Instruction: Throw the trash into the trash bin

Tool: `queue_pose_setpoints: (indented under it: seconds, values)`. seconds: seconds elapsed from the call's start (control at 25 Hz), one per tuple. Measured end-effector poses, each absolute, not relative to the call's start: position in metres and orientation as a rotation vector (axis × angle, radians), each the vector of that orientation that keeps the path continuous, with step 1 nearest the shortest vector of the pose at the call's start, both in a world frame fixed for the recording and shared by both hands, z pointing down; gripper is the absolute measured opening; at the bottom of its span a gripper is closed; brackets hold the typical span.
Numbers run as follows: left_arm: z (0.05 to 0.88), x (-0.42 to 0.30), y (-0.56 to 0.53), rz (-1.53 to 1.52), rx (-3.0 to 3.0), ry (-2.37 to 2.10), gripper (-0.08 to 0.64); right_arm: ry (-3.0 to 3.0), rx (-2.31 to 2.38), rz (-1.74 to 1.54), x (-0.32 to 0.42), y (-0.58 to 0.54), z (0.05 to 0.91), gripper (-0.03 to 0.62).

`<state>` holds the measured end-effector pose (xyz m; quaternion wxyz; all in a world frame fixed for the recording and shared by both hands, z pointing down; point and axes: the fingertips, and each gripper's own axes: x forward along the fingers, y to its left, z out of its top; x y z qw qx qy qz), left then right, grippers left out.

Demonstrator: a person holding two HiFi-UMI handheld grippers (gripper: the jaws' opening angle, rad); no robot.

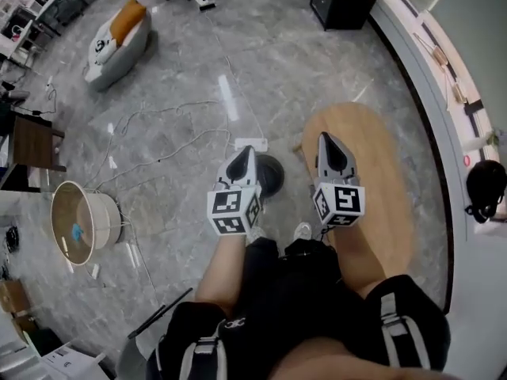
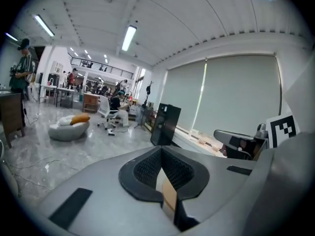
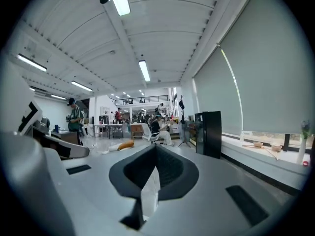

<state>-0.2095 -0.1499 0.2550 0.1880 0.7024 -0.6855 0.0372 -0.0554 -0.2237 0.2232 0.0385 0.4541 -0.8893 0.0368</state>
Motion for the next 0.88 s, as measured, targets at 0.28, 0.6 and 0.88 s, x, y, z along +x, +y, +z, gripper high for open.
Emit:
queue_pose_setpoints:
  seconds: [0.28,0.6,0.88]
  values:
    - [0.136,-0.203,-0.111,0.101,1.983,-2.045,0.012,-2.833,1.36,0.15,-0.035,-0.193,0.109,0.012]
    - [0.071,-0.202,-0.111,0.047,2.063,-2.137,0.012,-2.936,1.278,0.065,-0.052,-0.183,0.06,0.012]
    - [0.074,-0.199,-0.109,0.044,2.059,-2.141,0.012,-2.952,1.236,0.072,-0.057,-0.175,0.064,0.012]
